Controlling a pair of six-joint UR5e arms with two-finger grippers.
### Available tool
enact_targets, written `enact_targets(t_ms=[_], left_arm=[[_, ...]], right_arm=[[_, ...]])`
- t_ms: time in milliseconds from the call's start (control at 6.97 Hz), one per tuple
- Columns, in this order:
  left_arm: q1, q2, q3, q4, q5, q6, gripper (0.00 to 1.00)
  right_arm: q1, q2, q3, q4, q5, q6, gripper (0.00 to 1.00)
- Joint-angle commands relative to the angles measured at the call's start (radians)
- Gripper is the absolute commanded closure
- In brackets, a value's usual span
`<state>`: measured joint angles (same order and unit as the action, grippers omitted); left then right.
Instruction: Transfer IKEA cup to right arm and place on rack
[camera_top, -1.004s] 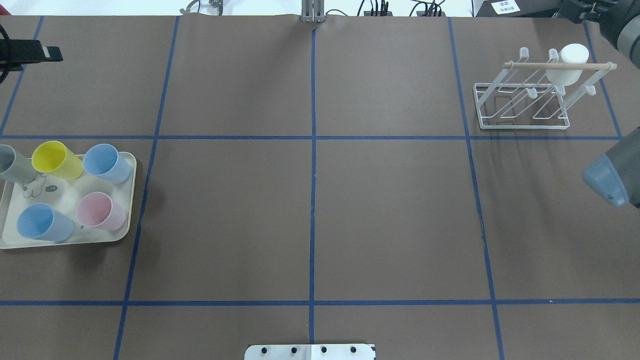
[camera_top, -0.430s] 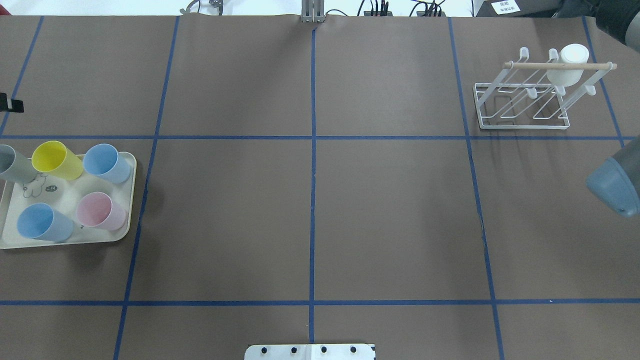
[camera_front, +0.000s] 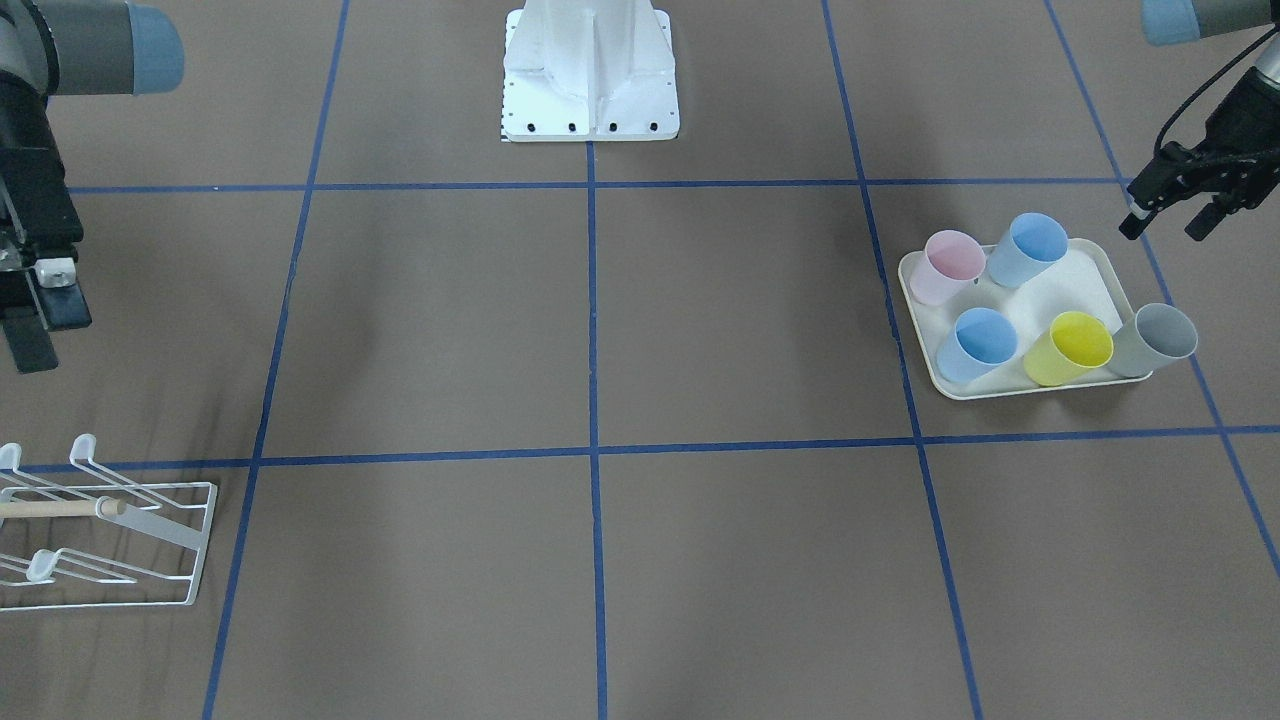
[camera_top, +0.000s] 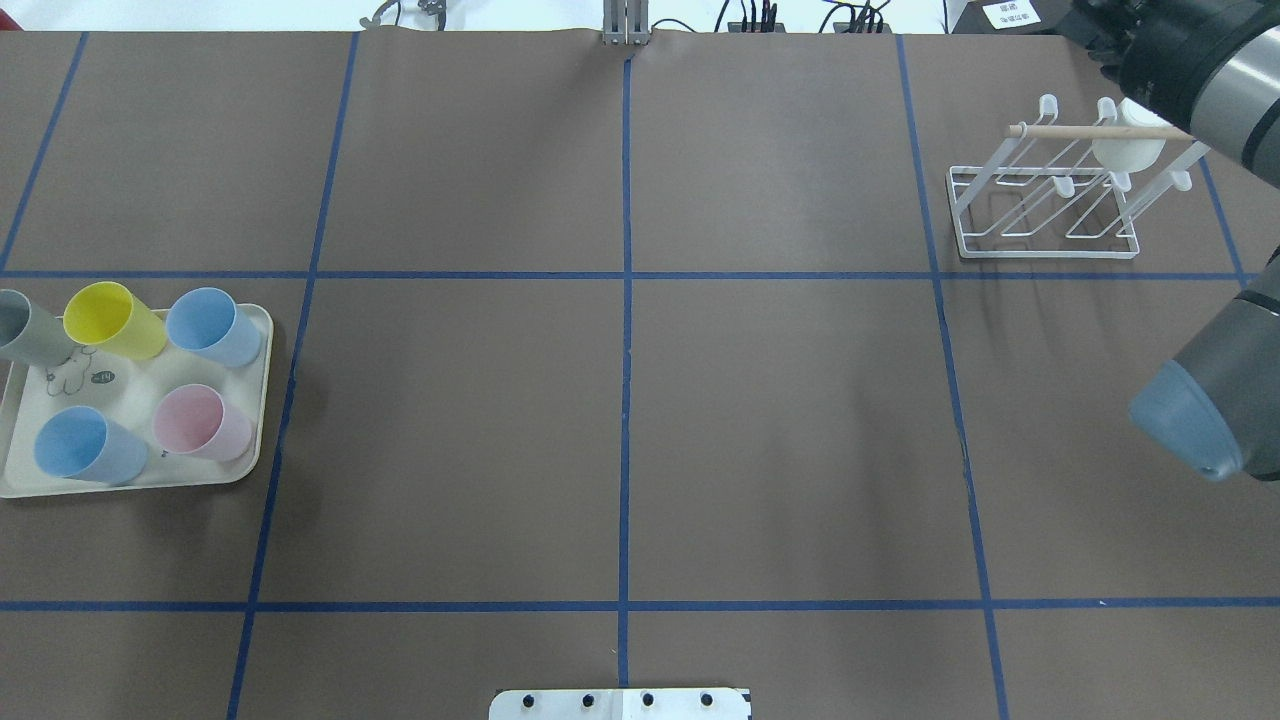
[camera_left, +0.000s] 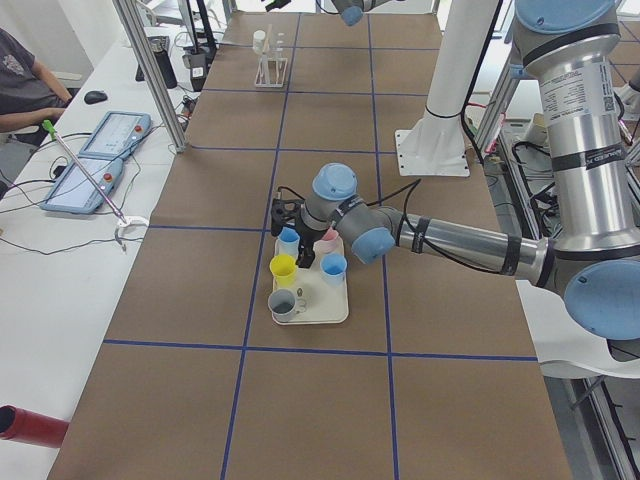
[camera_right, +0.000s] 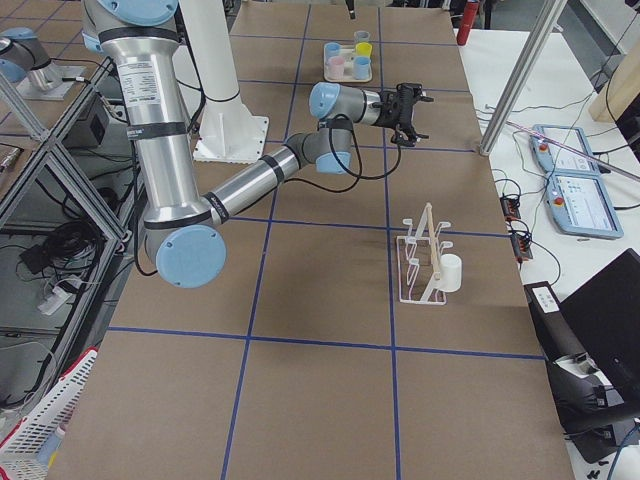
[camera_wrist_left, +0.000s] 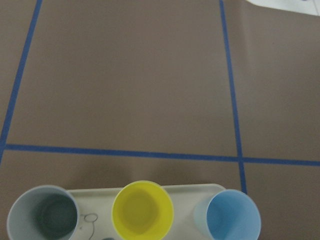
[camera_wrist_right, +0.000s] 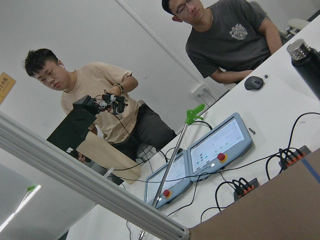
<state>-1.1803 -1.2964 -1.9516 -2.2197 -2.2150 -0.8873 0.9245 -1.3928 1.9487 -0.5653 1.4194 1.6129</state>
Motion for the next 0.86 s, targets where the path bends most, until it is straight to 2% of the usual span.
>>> enact_targets(t_ms=[0,287,717], left_arm=[[0.011,0.026,0.063,-0.009,-0.005,-0.004,0.0],[0.072,0.026,0.083,-0.008,-0.005,-0.018,0.0],[0.155,0.023,0.08,-0.029,-0.003,-0.104,0.0]], right_arm=[[-0.044,0.017,0.009,0.039,0.001,0.105,0.0],[-0.09,0.017,-0.049,0.248,-0.007,0.124,0.0],[-0.111,0.018,-0.059,0.272,-0.007,0.124,0.0]])
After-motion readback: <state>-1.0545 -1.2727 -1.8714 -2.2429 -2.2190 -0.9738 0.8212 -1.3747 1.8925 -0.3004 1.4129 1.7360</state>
